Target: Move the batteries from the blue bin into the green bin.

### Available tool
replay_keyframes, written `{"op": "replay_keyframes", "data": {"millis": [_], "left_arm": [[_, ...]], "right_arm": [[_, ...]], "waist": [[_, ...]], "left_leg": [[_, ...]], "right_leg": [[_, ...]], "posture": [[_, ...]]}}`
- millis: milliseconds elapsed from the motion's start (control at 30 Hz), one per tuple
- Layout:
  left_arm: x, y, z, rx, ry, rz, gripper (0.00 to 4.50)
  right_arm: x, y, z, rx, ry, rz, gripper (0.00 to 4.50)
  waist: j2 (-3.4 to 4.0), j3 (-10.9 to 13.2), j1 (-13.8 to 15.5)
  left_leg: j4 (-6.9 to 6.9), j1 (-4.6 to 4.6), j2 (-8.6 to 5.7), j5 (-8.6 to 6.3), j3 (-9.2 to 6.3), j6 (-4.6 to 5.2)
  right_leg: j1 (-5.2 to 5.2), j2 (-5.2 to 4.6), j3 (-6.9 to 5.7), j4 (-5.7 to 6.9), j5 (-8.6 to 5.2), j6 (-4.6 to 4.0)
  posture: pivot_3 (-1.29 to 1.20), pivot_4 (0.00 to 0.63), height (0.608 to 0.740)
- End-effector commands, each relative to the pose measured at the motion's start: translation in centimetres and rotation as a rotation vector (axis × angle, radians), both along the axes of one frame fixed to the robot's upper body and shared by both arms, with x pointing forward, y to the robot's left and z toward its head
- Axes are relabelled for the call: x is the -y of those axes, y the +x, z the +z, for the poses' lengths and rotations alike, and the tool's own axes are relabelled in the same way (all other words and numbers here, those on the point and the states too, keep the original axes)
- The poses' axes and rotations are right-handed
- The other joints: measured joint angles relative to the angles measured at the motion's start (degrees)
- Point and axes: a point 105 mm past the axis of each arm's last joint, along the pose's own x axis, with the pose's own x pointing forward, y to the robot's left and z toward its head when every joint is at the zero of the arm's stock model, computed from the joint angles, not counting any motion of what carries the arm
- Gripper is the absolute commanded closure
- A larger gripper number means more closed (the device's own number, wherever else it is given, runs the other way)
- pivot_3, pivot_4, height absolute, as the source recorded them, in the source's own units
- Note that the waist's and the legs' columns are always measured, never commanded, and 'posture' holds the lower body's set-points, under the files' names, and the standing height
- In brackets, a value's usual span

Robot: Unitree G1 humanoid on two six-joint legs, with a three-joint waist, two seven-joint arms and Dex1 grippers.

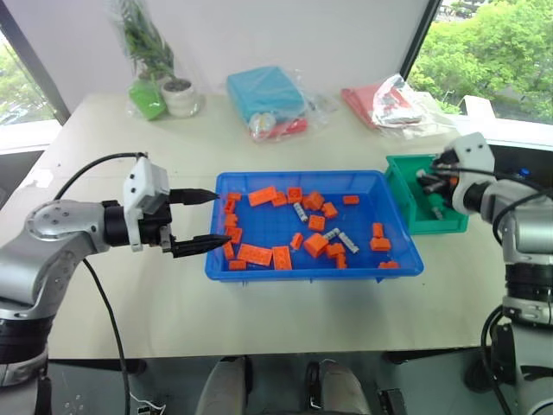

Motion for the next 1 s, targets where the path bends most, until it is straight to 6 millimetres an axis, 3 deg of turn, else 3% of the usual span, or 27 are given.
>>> {"op": "replay_keyframes", "data": {"millis": [33, 100, 200, 333, 433, 567, 700, 1000], "left_arm": [[0.5, 0.1, 0.8, 0.051, -0.004, -0.015, 0.0], [0.6, 0.1, 0.9, 0.055, -0.009, -0.015, 0.0], [0.7, 0.1, 1.1, 0.062, -0.016, -0.008, 0.0], [0.7, 0.0, 1.2, 0.065, -0.019, 0.003, 0.0], [0.6, -0.2, 1.2, 0.066, -0.017, 0.014, 0.0], [0.3, -0.5, 1.3, 0.07, -0.011, 0.033, 0.0], [0.1, -0.6, 1.6, 0.078, -0.005, 0.045, 0.0], [-0.2, -0.8, 1.9, 0.087, -0.001, 0.059, 0.0]], "right_arm": [[-0.2, 0.9, 2.4, 0.096, -0.045, 0.001, 2.47], [-0.8, 1.5, 3.1, 0.123, -0.062, 0.016, 1.47], [-4.0, 2.3, 5.0, 0.183, -0.019, 0.117, 1.47], [-10.0, 1.9, 4.8, 0.158, 0.064, 0.312, 1.47], [-15.4, 0.8, 2.5, 0.072, 0.139, 0.458, 1.47], [-19.4, 0.5, -1.5, -0.038, 0.168, 0.515, 1.47], [-20.6, 0.9, -3.4, -0.083, 0.172, 0.508, 1.47], [-20.8, 1.8, -5.6, -0.115, 0.141, 0.493, 1.47]], "waist": [[-0.02, 0.0, -0.4], [-0.02, 0.0, -0.5], [0.01, 0.0, -0.7], [-0.04, 0.0, -0.6], [-0.08, 0.0, -0.4], [-0.1, -0.1, -0.1], [-0.07, 0.0, 0.1], [-0.1, -0.1, -0.3]], "left_leg": [[0.0, 0.01, 0.02, 0.0, 0.01, 0.0], [-0.01, 0.02, 0.06, 0.0, 0.01, 0.0], [-0.01, 0.02, 0.1, 0.0, 0.02, 0.0], [-0.02, 0.02, 0.17, 0.0, -0.02, 0.0], [0.0, 0.0, 0.21, 0.0, -0.02, 0.0], [0.01, 0.03, 0.22, -0.01, -0.04, 0.0], [0.06, -0.03, 0.19, -0.01, -0.08, -0.01], [0.03, -0.02, 0.11, 0.0, -0.02, 0.0]], "right_leg": [[0.0, 0.02, 0.0, 0.0, 0.0, 0.0], [-0.01, 0.05, 0.0, 0.0, 0.0, 0.0], [-0.04, 0.05, 0.0, 0.0, 0.0, 0.0], [-0.02, 0.08, -0.03, 0.01, 0.0, 0.0], [-0.01, 0.05, -0.03, 0.0, 0.04, -0.07], [-0.21, 0.05, -0.03, -0.01, 0.11, -0.23], [-0.22, 0.04, -0.03, -0.01, 0.09, -0.31], [-0.21, 0.08, -0.03, 0.02, 0.15, -0.26]], "posture": [[0.0, 0.15, 0.681], [0.0, 0.15, 0.681], [0.0, 0.15, 0.681], [0.0, 0.15, 0.681], [0.0, 0.15, 0.681], [0.0, 0.15, 0.681], [0.0, 0.15, 0.681], [0.0, 0.15, 0.681]]}}
